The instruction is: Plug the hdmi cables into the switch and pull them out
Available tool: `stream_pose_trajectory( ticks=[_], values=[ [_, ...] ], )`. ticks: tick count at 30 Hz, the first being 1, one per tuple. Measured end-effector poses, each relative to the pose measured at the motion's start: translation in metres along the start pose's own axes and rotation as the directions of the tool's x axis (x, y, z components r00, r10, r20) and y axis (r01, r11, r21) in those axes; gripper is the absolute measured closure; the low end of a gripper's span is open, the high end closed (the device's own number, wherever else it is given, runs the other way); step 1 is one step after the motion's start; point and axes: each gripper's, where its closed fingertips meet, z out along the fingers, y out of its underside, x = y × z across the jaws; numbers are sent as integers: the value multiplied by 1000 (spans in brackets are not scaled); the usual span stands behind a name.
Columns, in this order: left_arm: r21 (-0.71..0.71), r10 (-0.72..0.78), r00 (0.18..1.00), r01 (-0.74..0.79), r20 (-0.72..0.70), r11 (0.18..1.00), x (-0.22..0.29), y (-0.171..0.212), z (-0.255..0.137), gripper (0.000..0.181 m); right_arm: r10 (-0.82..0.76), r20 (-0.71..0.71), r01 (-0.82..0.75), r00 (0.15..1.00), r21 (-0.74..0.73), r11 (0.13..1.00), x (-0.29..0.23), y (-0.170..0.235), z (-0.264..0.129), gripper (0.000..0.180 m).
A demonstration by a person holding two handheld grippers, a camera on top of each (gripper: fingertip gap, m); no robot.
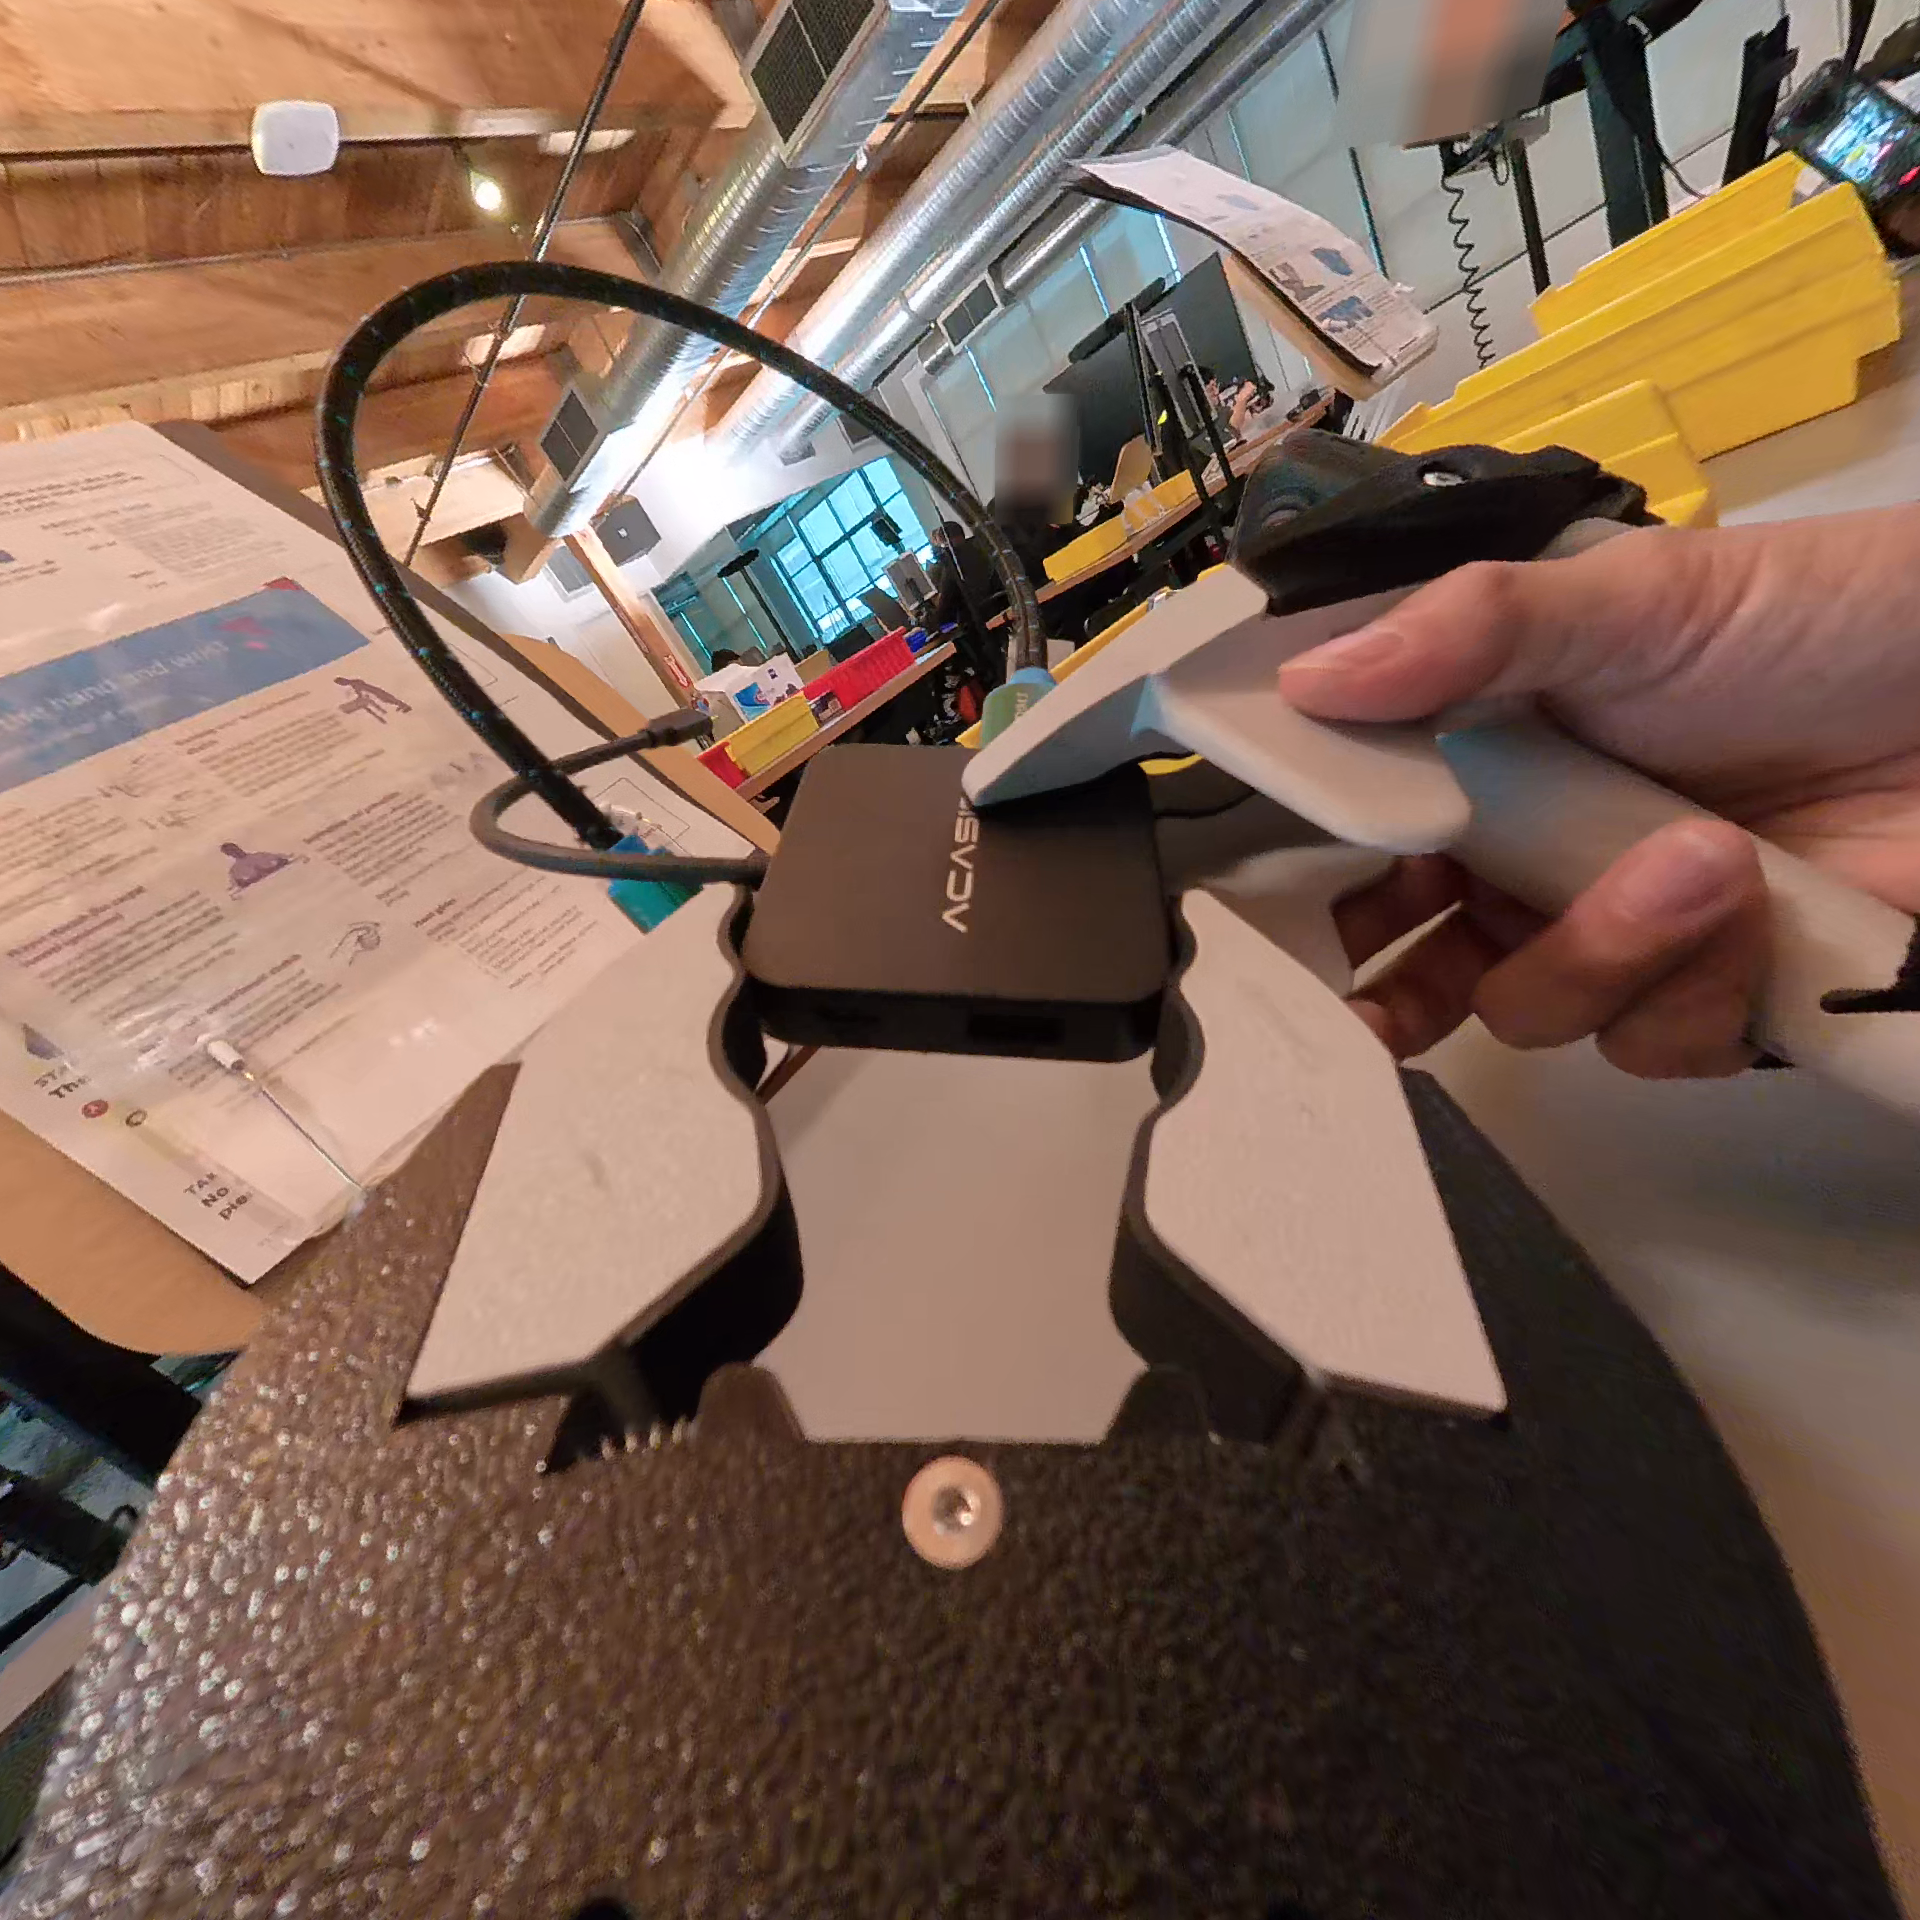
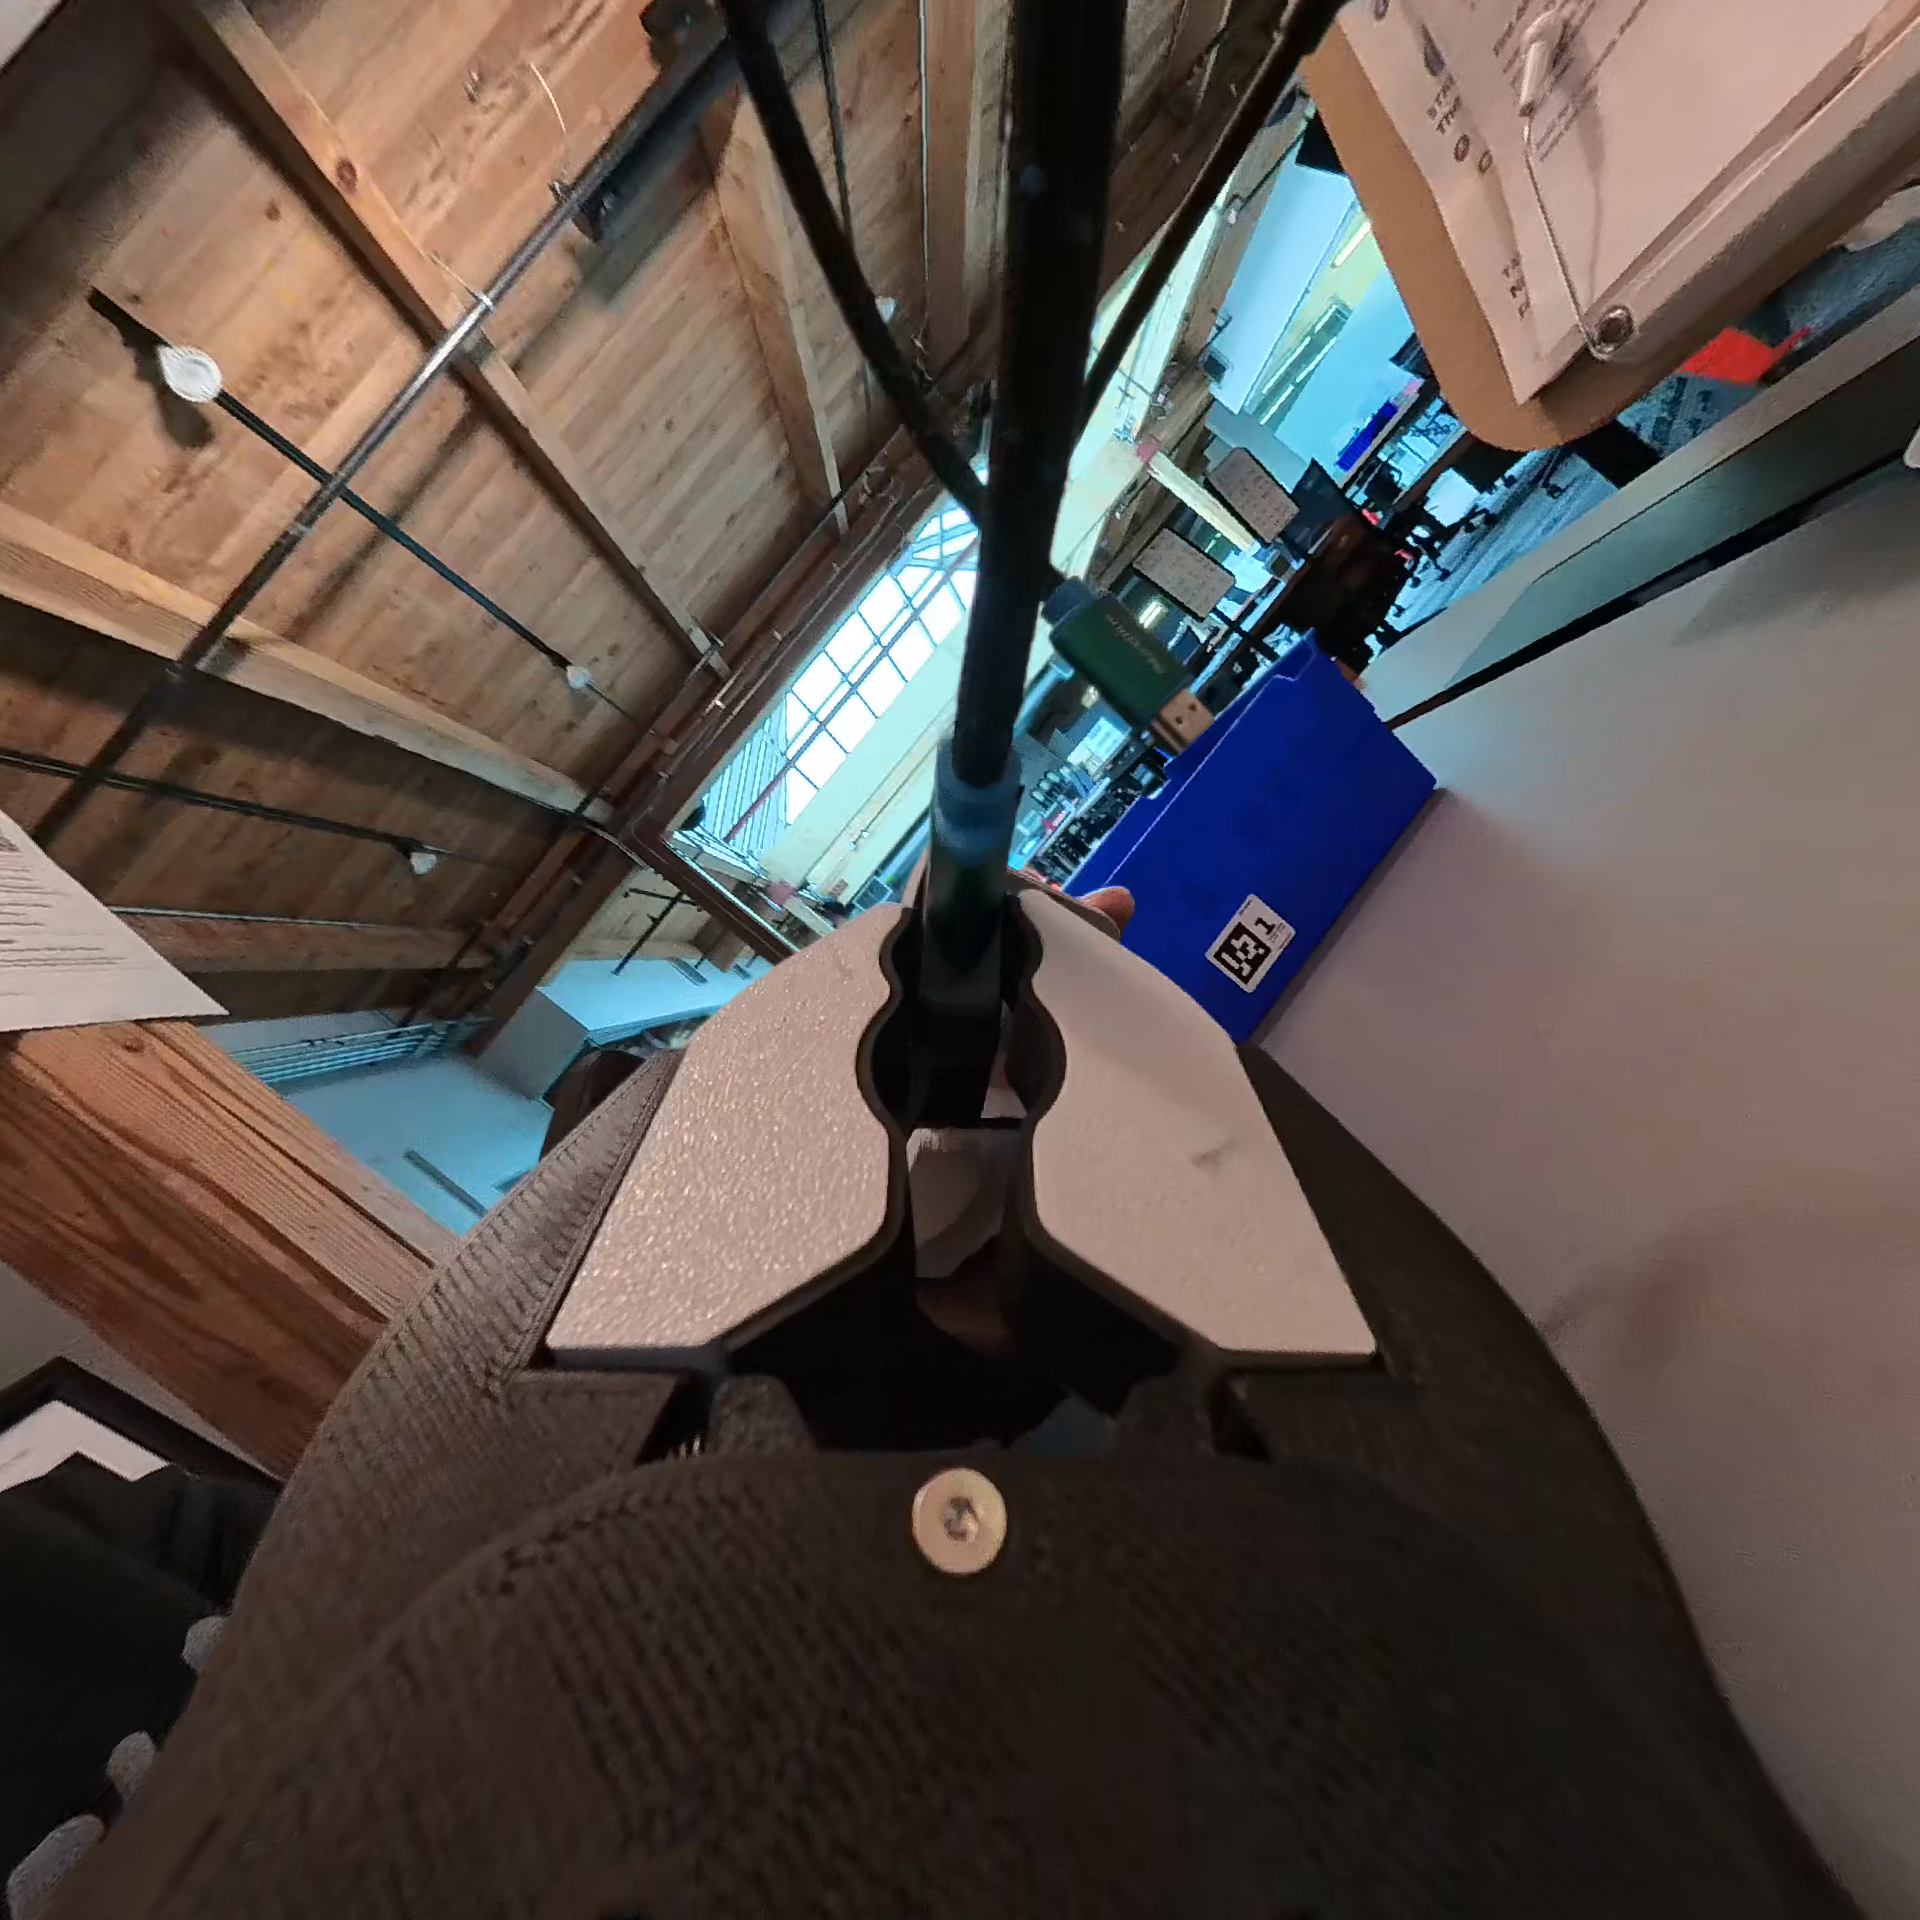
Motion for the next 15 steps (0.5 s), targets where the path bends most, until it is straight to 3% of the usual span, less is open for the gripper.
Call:
stream_pose_trajectory(
  ticks=[5, 8, 11, 15],
  values=[
    [2, -42, 999, 42, -2, 999, 1, 5, 0, 108, 18, -14, -18, 1000, 5, 1000, 4, 1, 0, 166],
    [-74, -68, 998, 68, -3, 995, 3, 11, 2, 107, -29, -31, 29, 999, 6, 1000, 7, 0, -2, 162],
    [-46, -203, 979, 201, -34, 979, 3, 3, 1, 108, -88, 28, 89, 996, -26, 996, -3, -1, -2, 157],
    [-9, -396, 914, 397, -84, 918, -2, 1, -8, 108, -354, 60, 358, 933, -105, 928, -15, 7, 1, 135]
  ],
)
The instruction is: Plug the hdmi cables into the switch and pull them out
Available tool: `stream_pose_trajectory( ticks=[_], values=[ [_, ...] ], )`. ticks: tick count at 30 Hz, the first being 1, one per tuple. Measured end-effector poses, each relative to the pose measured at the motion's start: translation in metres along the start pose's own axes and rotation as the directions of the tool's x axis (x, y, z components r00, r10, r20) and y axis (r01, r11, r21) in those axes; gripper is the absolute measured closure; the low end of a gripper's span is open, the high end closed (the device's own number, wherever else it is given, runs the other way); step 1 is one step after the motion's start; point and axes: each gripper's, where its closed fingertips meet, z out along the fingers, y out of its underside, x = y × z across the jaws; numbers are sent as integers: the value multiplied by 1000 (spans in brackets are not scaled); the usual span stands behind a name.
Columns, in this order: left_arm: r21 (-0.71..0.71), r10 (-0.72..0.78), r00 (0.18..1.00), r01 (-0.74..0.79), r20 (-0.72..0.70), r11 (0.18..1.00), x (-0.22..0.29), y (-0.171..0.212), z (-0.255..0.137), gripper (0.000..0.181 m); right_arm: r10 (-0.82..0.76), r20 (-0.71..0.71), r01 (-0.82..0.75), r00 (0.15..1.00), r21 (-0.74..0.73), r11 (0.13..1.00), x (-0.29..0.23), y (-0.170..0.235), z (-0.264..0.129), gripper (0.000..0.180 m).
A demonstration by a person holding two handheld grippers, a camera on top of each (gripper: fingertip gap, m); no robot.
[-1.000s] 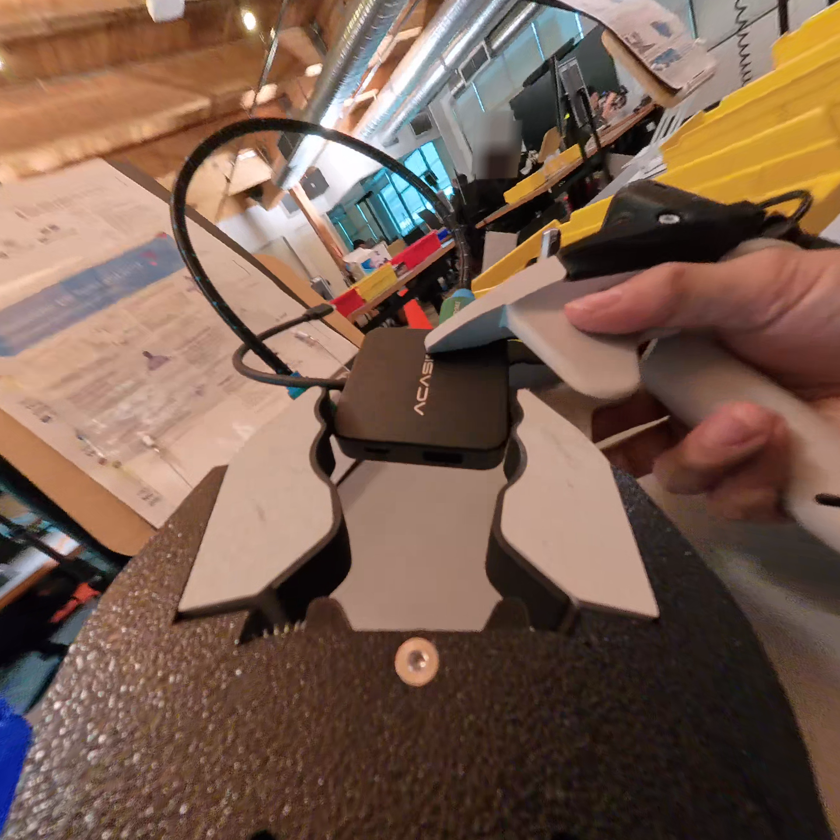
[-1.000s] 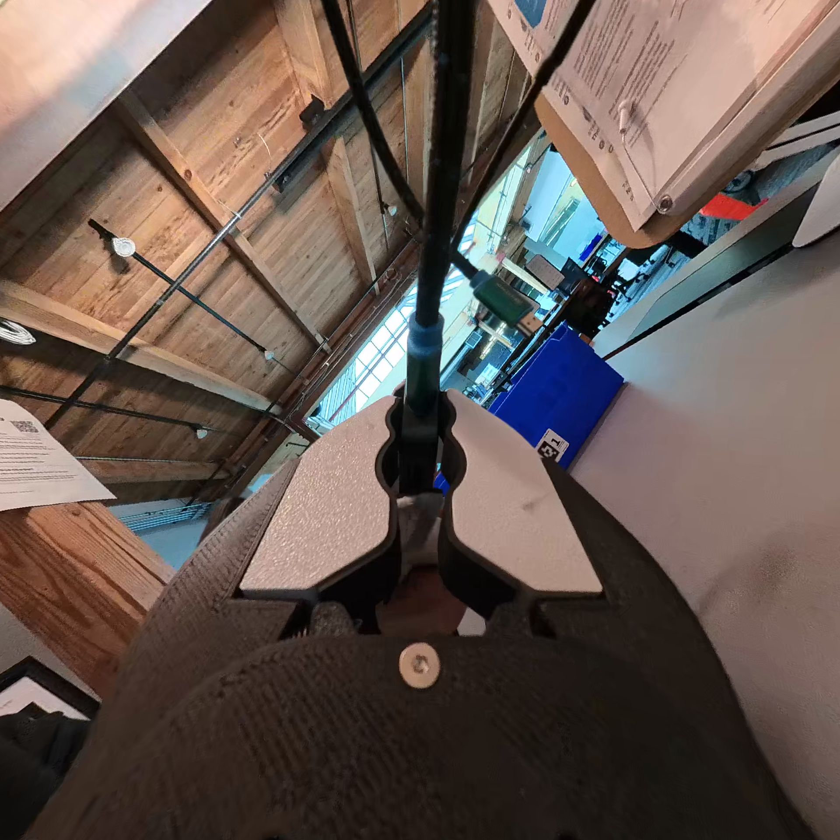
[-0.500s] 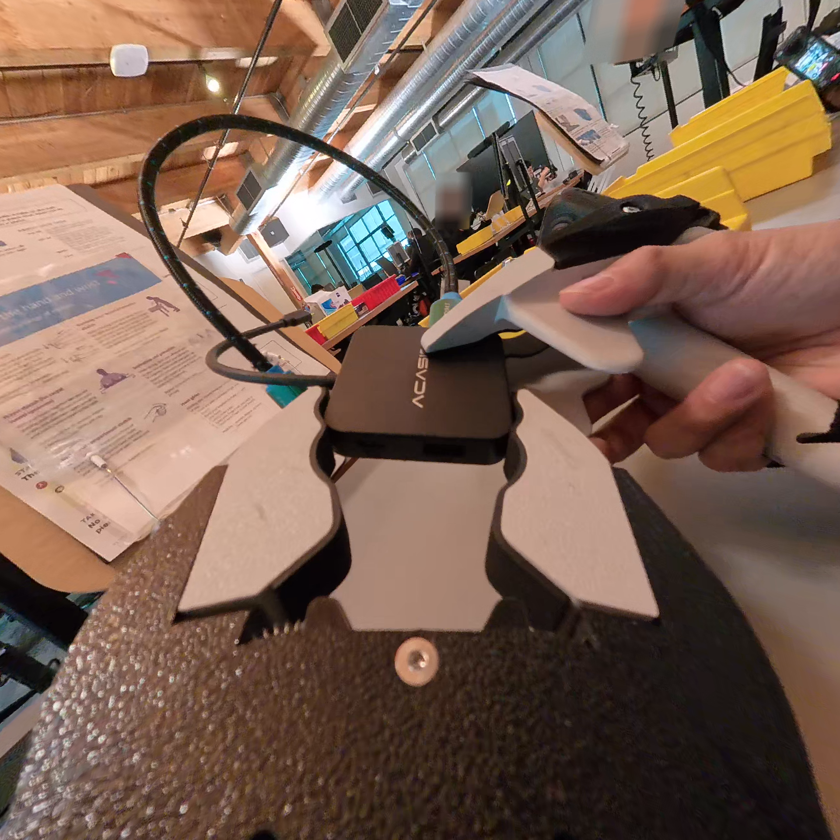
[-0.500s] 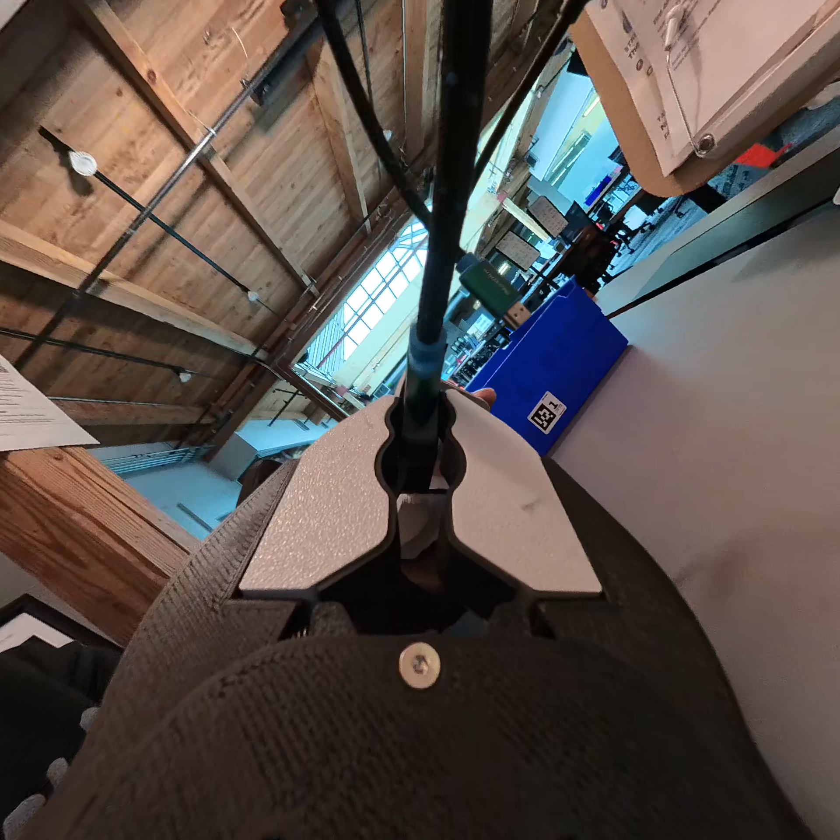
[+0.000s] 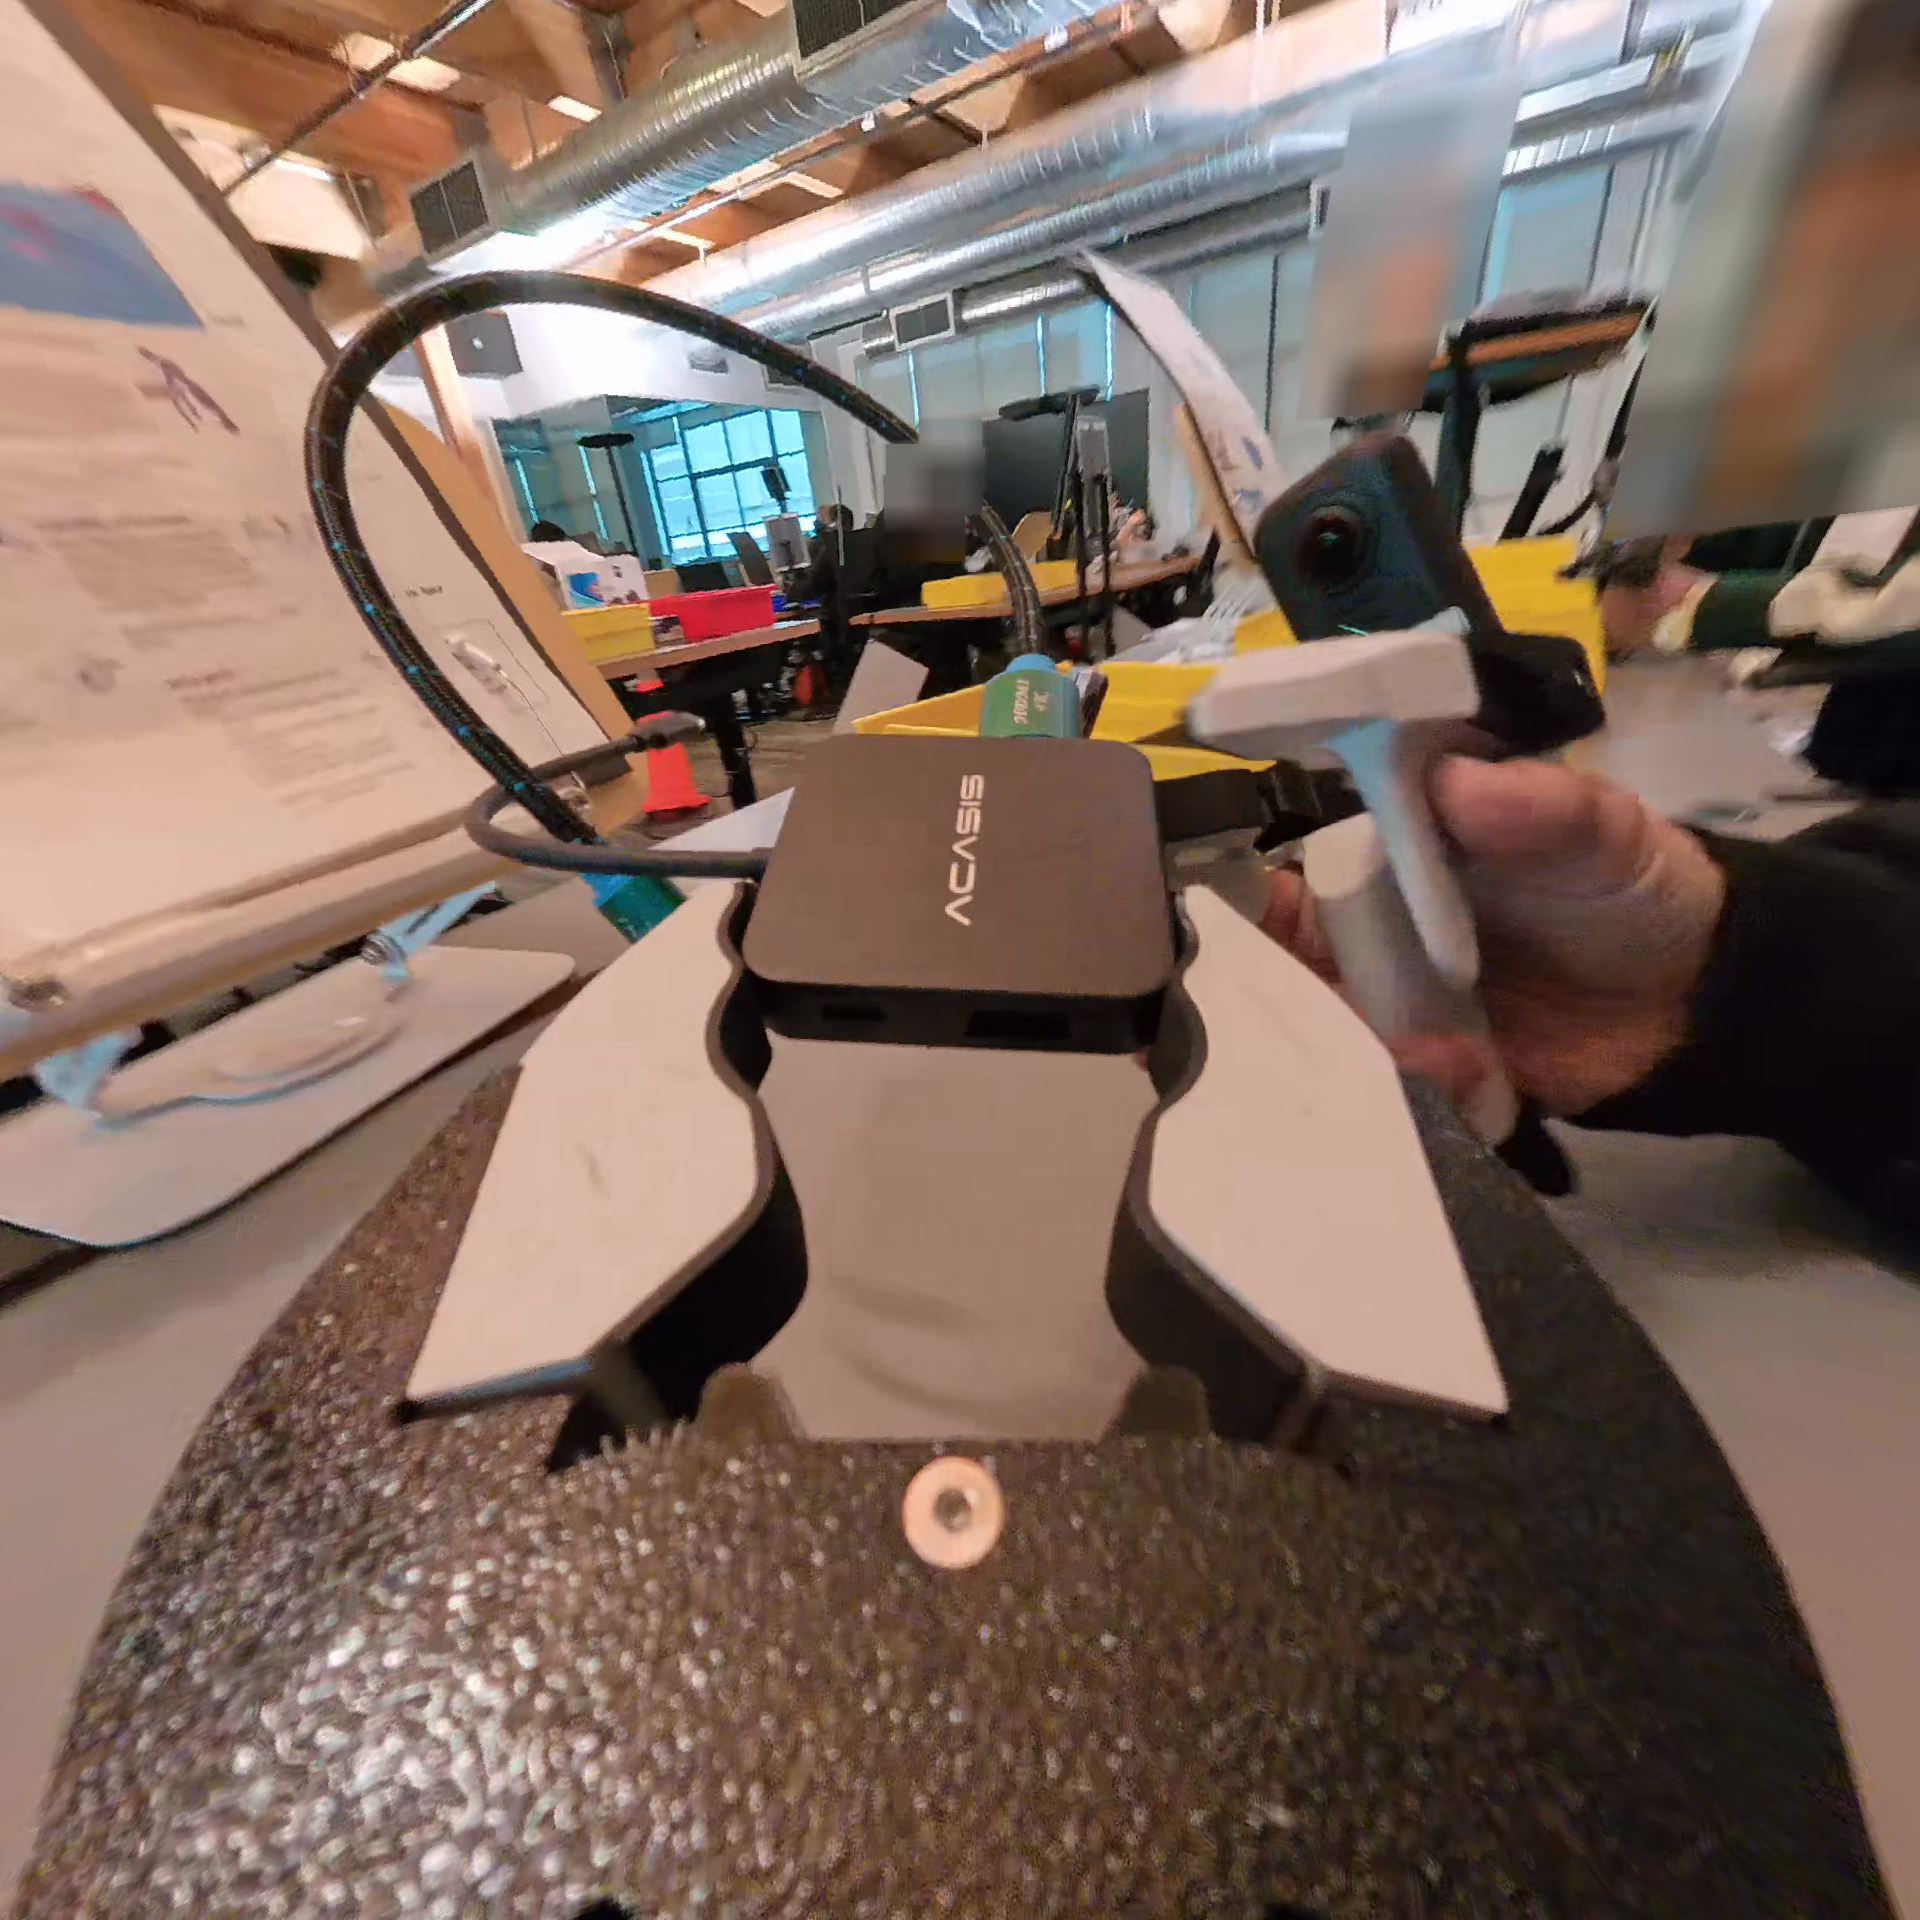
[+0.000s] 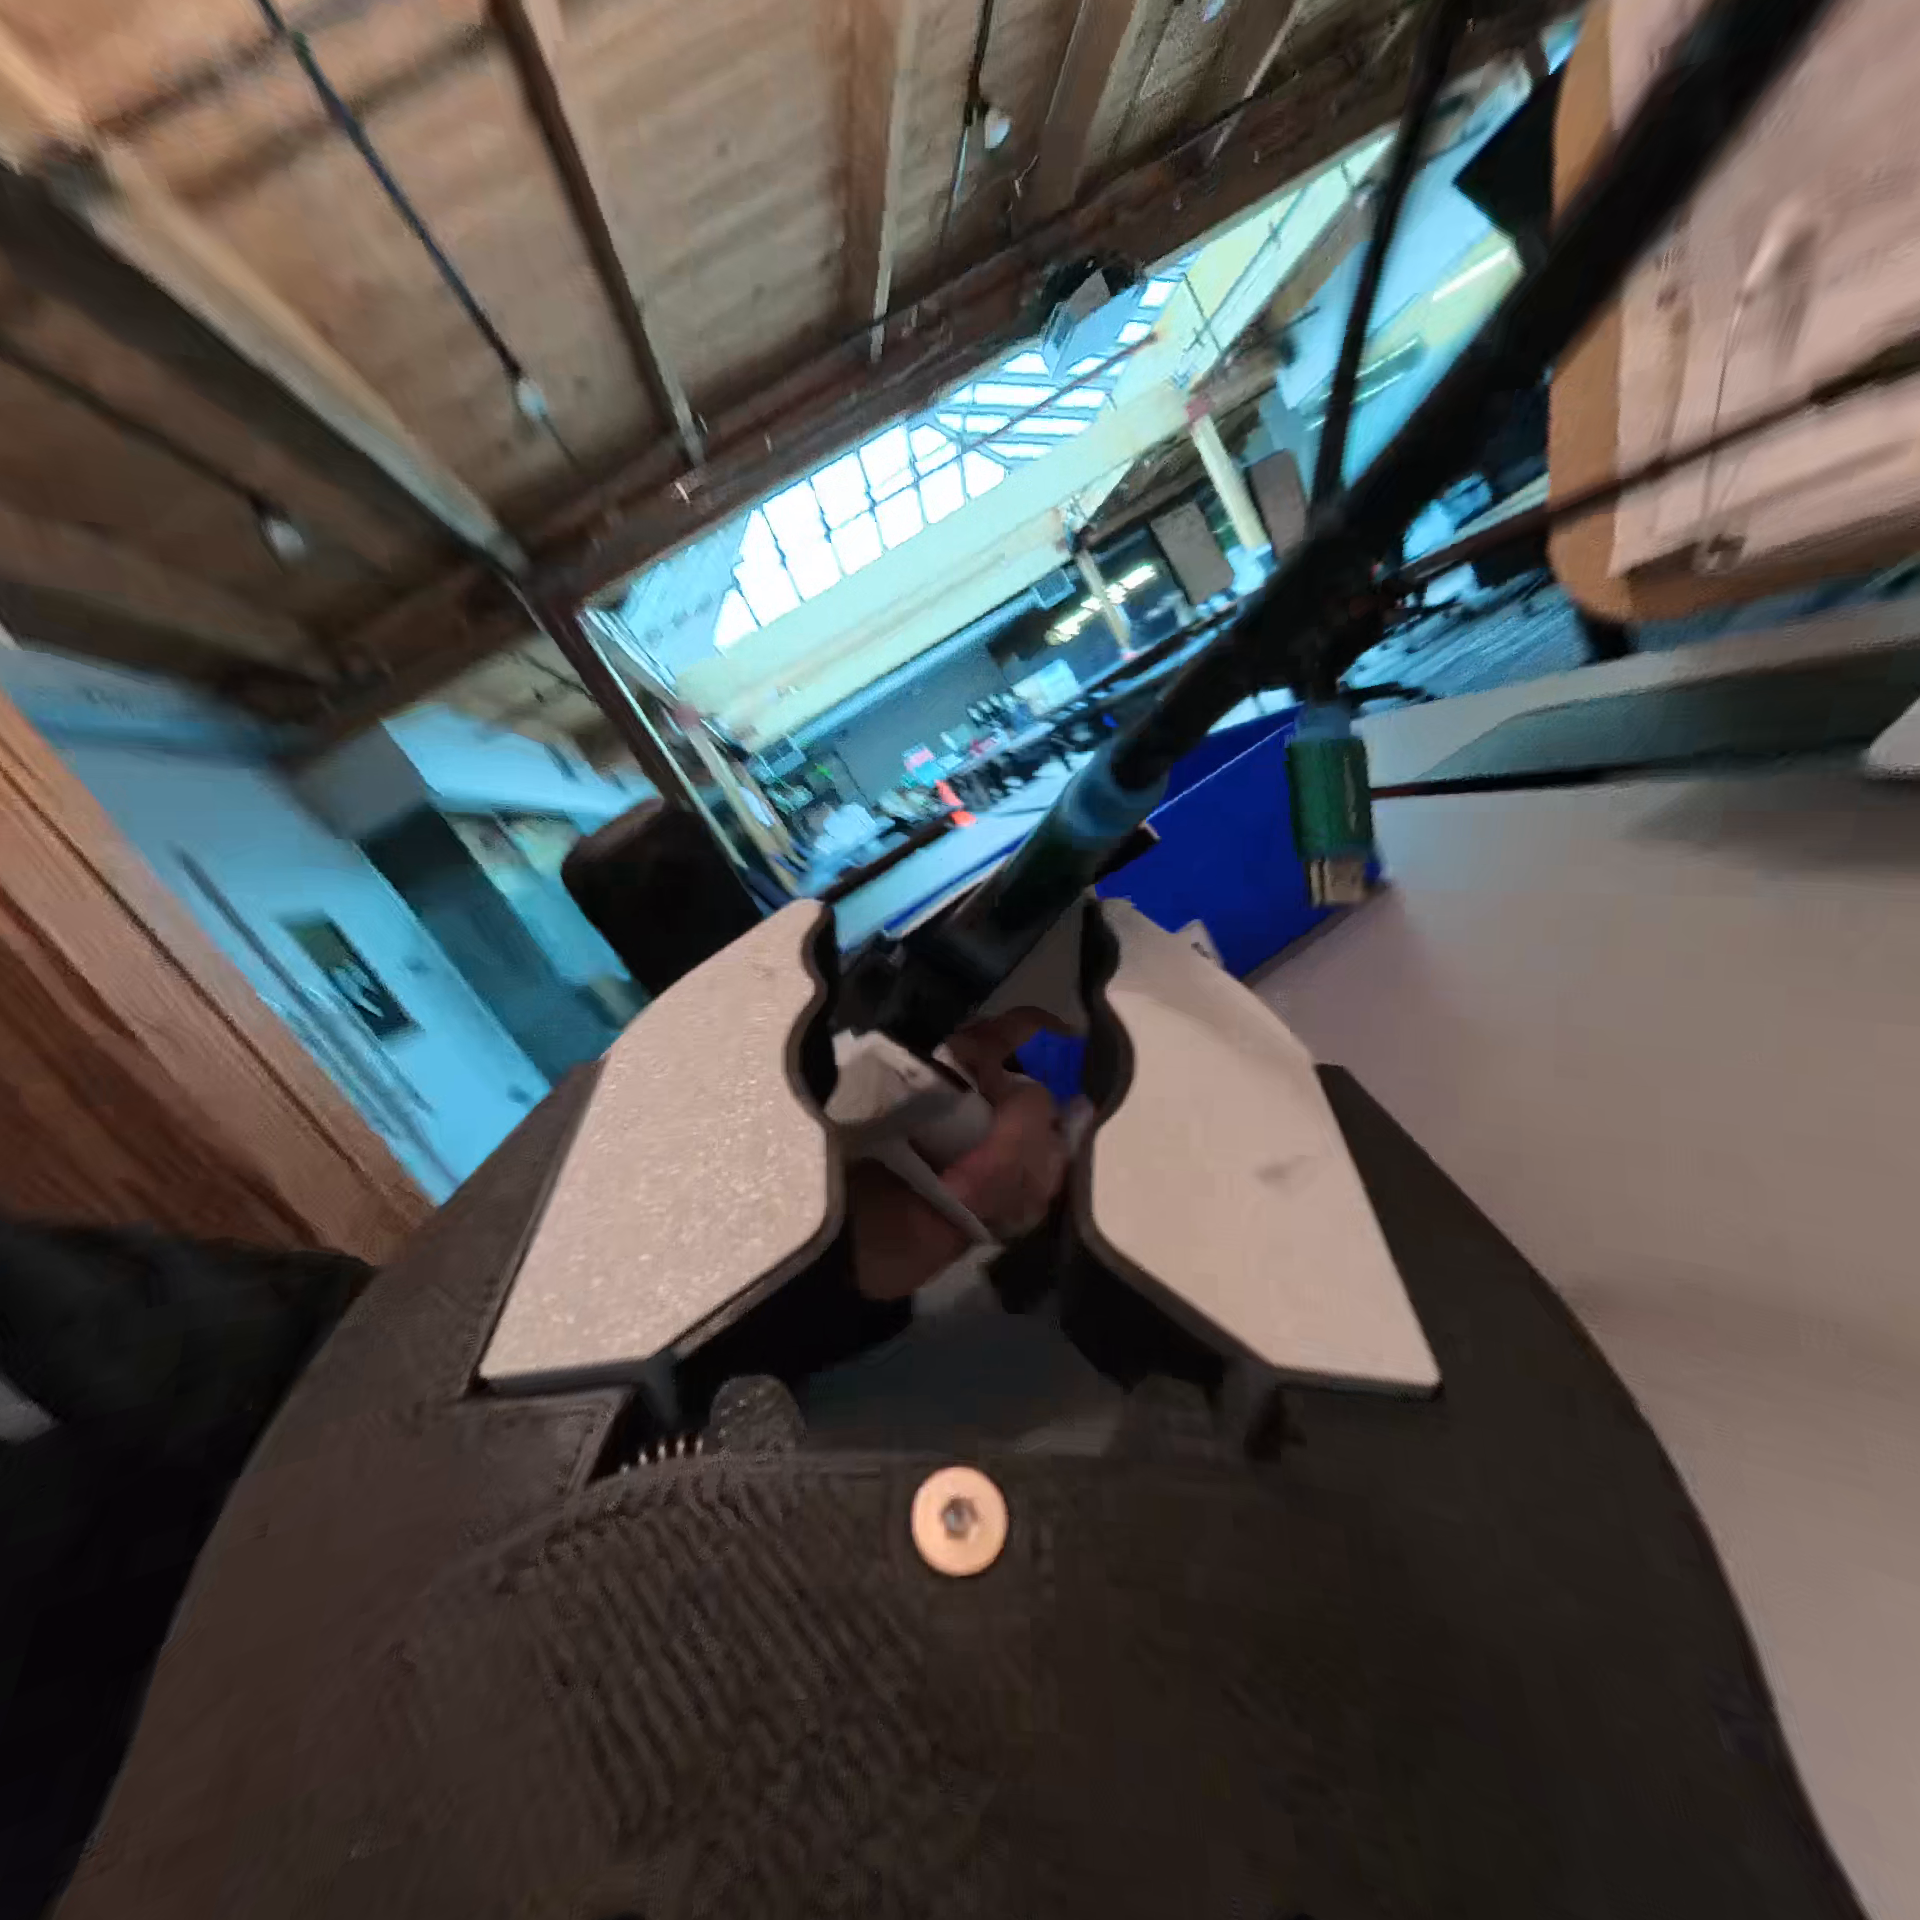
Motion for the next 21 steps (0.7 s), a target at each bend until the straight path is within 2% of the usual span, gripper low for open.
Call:
stream_pose_trajectory(
  ticks=[2, 5, 7, 9, 11, 13, 15, 18, 21],
  values=[
    [42, -106, 994, 106, -19, 993, -5, -3, -7, 108, -174, -57, 172, 983, -46, 984, 2, 0, -3, 118],
    [111, -223, 973, 229, -59, 967, -14, -9, -18, 108, -385, -102, 359, 917, -207, 910, 10, 3, -14, 95],
    [125, -233, 969, 242, -82, 962, -16, -9, -22, 108, -487, -126, 447, 864, -250, 859, 5, -5, -26, 95],
    [105, -182, 979, 191, -90, 976, -13, -7, -23, 108, -640, -82, 599, 764, -278, 751, -19, -16, -33, 107],
    [88, -148, 981, 160, -127, 983, -4, -7, -21, 108, -776, -4, 694, 631, -444, 567, -29, -17, -37, 108],
    [58, -99, 984, 109, -146, 992, 5, -4, -16, 108, -819, 159, 704, 551, -616, 354, -32, -9, -43, 107],
    [20, -35, 987, 38, -160, 999, 14, 0, -12, 108, -843, 249, 711, 477, -673, 203, -30, -13, -43, 117],
    [-9, 56, 981, -58, -186, 998, 26, 4, -9, 108, -815, 354, 711, 458, -696, 97, -31, -11, -39, 119],
    [5, 116, 970, -118, -212, 993, 35, 2, -9, 108, -734, 465, 655, 495, -755, -36, -13, 5, -51, 116]
  ],
)
